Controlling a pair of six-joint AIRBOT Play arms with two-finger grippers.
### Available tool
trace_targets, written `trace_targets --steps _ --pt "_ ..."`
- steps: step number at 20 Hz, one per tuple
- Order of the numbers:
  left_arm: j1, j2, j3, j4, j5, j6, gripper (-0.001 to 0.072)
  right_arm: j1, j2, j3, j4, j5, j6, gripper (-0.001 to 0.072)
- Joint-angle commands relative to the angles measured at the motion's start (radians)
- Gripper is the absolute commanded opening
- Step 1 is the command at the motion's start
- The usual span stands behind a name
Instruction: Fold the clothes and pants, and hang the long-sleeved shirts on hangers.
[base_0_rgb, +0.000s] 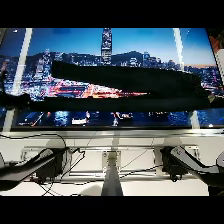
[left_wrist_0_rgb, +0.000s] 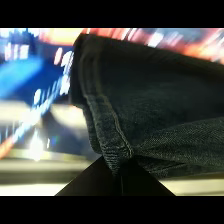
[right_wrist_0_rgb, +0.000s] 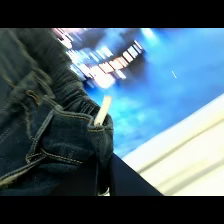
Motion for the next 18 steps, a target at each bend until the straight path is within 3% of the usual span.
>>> trace_targets --steps 1,3,9,11,15,18 --pt "0.002 0.0 -0.145 0.061 0.117 -0.011 0.0027 0.001 0.003 0.0 -0.113 0.081 0.081 0.0028" --pt "0.002 0.001 -0.15 0.007 0.18 -0.011 0.0027 0.001 0.003 0.0 -0.107 0.085 0.087 0.0028" --pt "-0.026 -0.004 -0.026 -0.43 0.459 -0.011 0.0023 0.001 0.014 0.011 0.013 -0.066 0.17 0.0028" --pt "-0.084 -0.045 0.081 -0.434 0.52 -0.013 0.0023 0.002 0.011 0.011 0.08 -0.152 0.23 0.0027" --pt "-0.24 -0.248 0.303 -0.434 0.634 -0.106 0.0022 0.02 -0.019 0.011 0.259 -0.311 0.272 0.0027" --pt "-0.334 -0.439 0.443 -0.435 0.704 -0.178 0.0022 0.082 -0.066 0.011 0.275 -0.472 0.366 0.0027"
